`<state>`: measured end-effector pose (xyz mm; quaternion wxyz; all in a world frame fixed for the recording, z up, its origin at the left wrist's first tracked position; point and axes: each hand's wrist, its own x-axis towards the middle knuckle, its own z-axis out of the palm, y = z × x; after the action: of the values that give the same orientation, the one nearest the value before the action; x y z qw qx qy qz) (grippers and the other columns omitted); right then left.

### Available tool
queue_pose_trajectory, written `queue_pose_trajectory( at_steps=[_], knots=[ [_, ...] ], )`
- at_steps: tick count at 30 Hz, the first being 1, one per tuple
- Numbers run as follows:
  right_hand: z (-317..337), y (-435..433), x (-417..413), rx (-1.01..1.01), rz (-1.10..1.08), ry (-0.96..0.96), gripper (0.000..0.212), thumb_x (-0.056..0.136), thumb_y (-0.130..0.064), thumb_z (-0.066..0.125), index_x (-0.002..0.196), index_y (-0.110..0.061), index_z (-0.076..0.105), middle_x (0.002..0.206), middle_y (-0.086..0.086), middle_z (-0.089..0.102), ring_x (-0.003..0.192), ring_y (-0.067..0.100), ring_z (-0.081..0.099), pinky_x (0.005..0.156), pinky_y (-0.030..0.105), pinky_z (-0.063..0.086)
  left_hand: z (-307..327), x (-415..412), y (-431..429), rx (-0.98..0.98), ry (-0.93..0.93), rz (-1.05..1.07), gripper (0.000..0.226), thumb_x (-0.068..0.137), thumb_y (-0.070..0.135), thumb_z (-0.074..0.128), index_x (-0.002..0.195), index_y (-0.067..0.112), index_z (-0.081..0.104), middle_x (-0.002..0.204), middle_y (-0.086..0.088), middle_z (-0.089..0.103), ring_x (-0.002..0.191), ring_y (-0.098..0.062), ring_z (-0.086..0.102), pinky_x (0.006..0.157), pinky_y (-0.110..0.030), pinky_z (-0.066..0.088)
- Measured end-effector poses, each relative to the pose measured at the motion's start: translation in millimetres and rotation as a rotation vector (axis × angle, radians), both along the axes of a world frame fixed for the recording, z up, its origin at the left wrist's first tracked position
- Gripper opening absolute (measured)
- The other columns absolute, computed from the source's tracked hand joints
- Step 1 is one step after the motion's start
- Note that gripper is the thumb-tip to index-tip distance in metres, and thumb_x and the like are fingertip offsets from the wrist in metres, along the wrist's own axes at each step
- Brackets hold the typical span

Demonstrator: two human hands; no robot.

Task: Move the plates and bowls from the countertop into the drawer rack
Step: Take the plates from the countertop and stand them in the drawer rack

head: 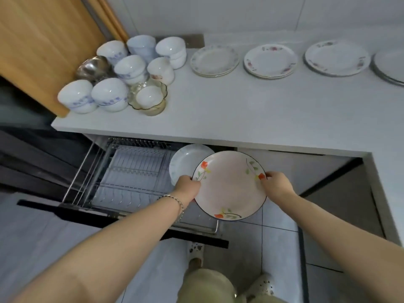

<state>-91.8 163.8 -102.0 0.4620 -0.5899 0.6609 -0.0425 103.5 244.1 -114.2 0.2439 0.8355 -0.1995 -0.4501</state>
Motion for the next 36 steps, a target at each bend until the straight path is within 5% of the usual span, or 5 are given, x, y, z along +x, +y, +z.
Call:
queue_pose_trajectory(
  at_steps=[6,9,16,29,36],
  knots=[
    [-49,25,101,0.045,-0.010,-0.007,0.034,0.097,-0.017,0.043,0.116,0.006,0.058,0.111,0.026,0.063,0.095,0.038,0.058,0.086,0.041,0.048,-41,99,26,0.052,-0.024,0.043,0.027,0.091,0.008,0.046,0.113,0.004,0.061,0.101,-0.014,0.062,0.087,-0.026,0.056,0.078,-0.036,0.053],
    [-74,34,145,0.130,-0.122,0.010,0.032,0.095,-0.015,0.045,0.114,0.006,0.060,0.103,0.026,0.065,0.081,0.033,0.055,0.085,0.044,0.051,-62,141,22,0.124,0.055,0.001,0.017,0.093,0.011,0.042,0.102,0.011,0.057,0.098,-0.011,0.059,0.088,-0.026,0.055,0.077,-0.035,0.052],
    [-132,5,221,0.155,-0.255,0.018,0.038,0.098,-0.017,0.043,0.126,0.006,0.052,0.124,0.027,0.058,0.113,0.042,0.055,0.092,0.042,0.046,-119,220,-26,0.162,0.236,-0.033,0.016,0.088,0.007,0.047,0.077,0.019,0.049,0.085,-0.004,0.057,0.086,-0.024,0.055,0.075,-0.030,0.049],
    [-240,-42,248,0.099,-0.399,0.083,0.030,0.097,-0.014,0.039,0.113,-0.001,0.062,0.096,0.025,0.064,0.076,0.024,0.047,0.066,0.025,0.033,-221,250,-112,0.179,0.180,-0.228,0.047,0.080,0.020,0.055,0.127,0.012,0.051,0.120,-0.015,0.059,0.108,-0.033,0.059,0.094,-0.037,0.050],
    [-240,-41,249,0.122,-0.355,0.099,0.035,0.101,-0.021,0.032,0.124,-0.008,0.054,0.115,0.021,0.062,0.102,0.035,0.058,0.075,0.026,0.036,-227,250,-106,0.159,0.140,-0.324,0.058,0.076,0.020,0.056,0.133,0.017,0.046,0.128,-0.013,0.052,0.108,-0.030,0.058,0.088,-0.035,0.051]
  ],
)
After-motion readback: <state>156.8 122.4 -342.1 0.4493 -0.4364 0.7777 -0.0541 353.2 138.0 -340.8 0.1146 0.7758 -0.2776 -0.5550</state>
